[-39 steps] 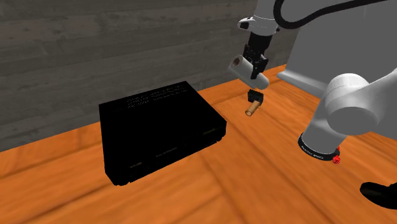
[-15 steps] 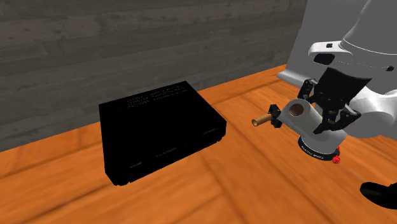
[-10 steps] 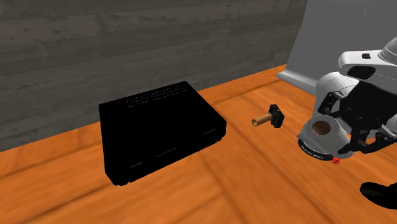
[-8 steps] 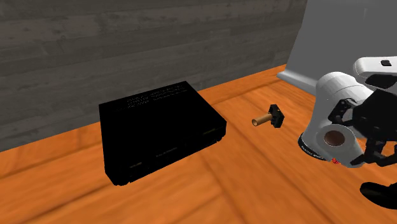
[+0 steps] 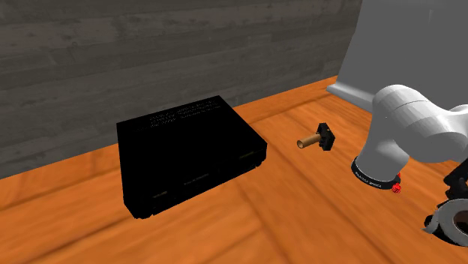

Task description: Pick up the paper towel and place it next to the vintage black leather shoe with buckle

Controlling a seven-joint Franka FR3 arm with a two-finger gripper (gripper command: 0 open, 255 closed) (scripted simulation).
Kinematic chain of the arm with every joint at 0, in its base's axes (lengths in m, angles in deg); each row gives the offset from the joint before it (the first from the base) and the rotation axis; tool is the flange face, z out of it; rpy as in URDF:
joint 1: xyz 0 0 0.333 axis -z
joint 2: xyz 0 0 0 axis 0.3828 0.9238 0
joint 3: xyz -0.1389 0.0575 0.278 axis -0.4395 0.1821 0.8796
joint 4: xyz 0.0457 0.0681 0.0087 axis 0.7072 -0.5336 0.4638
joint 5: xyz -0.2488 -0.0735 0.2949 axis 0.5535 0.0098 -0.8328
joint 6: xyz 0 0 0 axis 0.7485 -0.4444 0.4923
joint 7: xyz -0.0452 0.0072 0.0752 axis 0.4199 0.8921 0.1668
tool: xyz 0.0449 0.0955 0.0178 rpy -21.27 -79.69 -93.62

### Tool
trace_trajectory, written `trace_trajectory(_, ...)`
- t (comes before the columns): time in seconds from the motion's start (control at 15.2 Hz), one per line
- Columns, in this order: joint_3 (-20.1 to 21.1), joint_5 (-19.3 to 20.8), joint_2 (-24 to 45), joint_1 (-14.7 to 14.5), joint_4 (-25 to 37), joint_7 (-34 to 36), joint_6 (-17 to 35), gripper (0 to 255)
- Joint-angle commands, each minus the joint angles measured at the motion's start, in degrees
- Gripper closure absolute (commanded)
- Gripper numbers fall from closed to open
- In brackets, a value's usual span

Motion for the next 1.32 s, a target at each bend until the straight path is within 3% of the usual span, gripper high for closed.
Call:
trace_trajectory(0.0, 1.9, -2.79, 0.48, 0.45, 2.98, 2.74, -0.78, 255)
trace_trajectory(0.59, 8.98, -13.11, 3.99, 5.23, 18.38, 14.31, -2.35, 255)
trace_trajectory(1.25, 14.45, -18.45, -0.26, 2.44, 12.84, 14.76, 0.38, 255)
